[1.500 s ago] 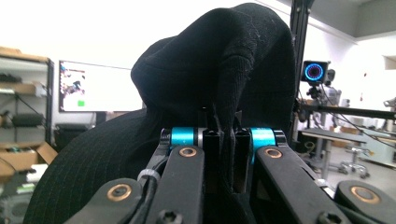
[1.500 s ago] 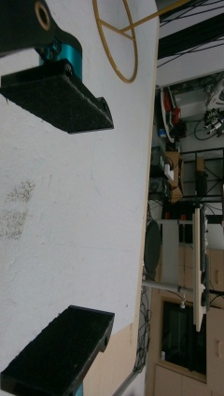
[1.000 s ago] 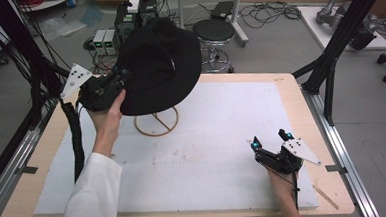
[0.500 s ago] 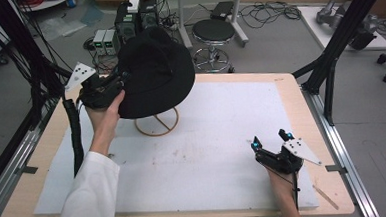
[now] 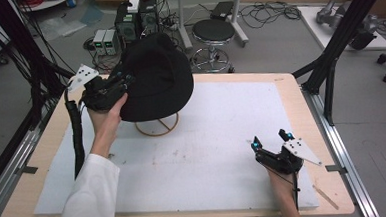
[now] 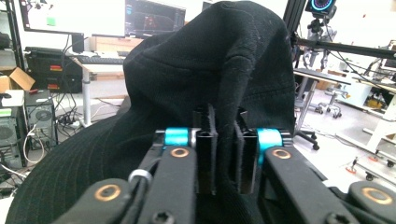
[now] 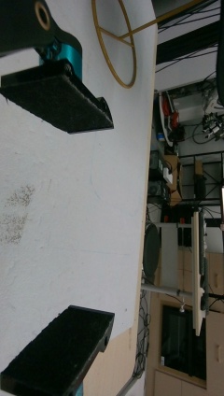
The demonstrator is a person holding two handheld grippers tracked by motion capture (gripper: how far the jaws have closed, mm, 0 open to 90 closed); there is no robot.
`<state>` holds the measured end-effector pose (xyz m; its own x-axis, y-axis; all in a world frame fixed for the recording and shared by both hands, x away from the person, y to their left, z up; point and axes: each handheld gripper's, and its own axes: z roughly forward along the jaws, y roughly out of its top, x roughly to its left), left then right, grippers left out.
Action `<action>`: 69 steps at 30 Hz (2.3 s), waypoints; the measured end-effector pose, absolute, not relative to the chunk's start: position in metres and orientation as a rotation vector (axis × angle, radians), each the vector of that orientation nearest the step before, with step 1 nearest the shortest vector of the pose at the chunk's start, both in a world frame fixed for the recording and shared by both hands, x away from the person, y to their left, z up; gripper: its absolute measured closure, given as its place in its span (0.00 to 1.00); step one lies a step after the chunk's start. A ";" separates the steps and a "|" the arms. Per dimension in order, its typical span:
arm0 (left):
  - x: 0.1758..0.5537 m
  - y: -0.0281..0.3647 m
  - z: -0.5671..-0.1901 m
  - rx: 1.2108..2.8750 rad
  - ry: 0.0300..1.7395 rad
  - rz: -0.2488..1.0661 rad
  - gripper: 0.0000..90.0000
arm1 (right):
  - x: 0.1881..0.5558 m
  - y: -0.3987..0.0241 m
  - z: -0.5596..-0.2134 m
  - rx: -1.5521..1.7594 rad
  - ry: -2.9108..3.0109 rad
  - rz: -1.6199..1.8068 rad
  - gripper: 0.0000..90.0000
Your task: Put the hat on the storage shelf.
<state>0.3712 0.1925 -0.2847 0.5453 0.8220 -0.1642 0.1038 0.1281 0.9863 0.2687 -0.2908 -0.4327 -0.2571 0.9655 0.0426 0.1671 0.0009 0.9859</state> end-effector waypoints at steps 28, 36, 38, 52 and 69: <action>0.343 0.254 -0.274 1.229 0.963 0.763 0.29 | 0.268 -0.293 -0.431 1.226 1.487 1.333 0.07; 0.326 0.279 -0.276 1.176 1.034 0.845 0.28 | 0.267 -0.293 -0.430 1.228 1.480 1.336 0.07; 0.322 0.285 -0.278 1.161 1.043 0.871 0.27 | 0.267 -0.293 -0.430 1.228 1.477 1.333 0.07; 0.302 0.317 -0.307 1.084 1.133 0.983 0.27 | 0.267 -0.295 -0.430 1.246 1.462 1.337 0.07; 0.285 0.310 -0.351 1.106 1.177 1.184 0.23 | 0.266 -0.295 -0.430 1.249 1.466 1.339 0.07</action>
<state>0.2846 0.3101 -0.3505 0.0146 0.9974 -0.0705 -0.0763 0.0714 0.9945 0.2660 -0.2951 -0.4304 -0.2176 0.9735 0.0698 0.1580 -0.0354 0.9868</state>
